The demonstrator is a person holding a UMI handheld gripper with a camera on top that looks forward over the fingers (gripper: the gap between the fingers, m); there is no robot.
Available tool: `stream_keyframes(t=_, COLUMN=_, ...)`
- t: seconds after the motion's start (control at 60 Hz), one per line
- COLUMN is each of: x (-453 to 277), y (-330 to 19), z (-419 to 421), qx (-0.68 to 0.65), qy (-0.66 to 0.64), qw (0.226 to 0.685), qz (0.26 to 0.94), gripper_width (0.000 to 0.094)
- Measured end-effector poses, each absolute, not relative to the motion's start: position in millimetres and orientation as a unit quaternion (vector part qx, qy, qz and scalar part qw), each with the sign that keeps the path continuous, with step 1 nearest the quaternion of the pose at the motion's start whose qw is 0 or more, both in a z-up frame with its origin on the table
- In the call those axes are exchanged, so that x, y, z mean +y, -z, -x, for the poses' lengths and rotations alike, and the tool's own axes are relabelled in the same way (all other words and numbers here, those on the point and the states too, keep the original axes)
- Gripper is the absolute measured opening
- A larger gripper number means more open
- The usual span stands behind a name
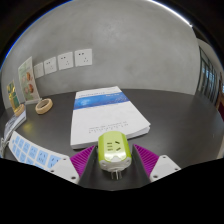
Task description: Unplug charger
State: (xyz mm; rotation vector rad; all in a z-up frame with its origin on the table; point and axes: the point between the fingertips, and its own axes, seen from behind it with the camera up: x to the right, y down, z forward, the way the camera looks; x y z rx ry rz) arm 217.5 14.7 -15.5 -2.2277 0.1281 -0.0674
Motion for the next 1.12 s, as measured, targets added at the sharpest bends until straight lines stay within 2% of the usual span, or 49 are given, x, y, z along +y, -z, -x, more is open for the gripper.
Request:
stream_keyframes(t=0.067, x=9, y=9, z=-218, qx=0.063, qy=0.024, qw=0.443, qz=0.894, gripper_width=0.0857)
stream_keyframes(t=0.267, x=-45, y=-33, z=-203, qx=0.065, qy=0.065, qw=0.472, qz=0.877, gripper_width=0.0839)
stream_keyframes(t=0.483, x=-151, y=-80, z=-145, qx=0.083, qy=0.100, qw=0.498, qz=0.858, gripper_width=0.0841)
stream_keyframes(t=0.767, x=-269, y=-82, z=-64, qx=0.104, qy=0.119, qw=0.485, qz=0.860, gripper_width=0.0845)
stream_keyframes(t=0.917, x=-311, y=-81, z=-86, qx=0.080, qy=0.180, qw=0.475, qz=0.858, gripper_width=0.0849)
stream_keyframes(t=1.117, x=-317, y=-72, z=-114, qx=0.092, qy=0.129, qw=0.492, qz=0.856, gripper_width=0.0844)
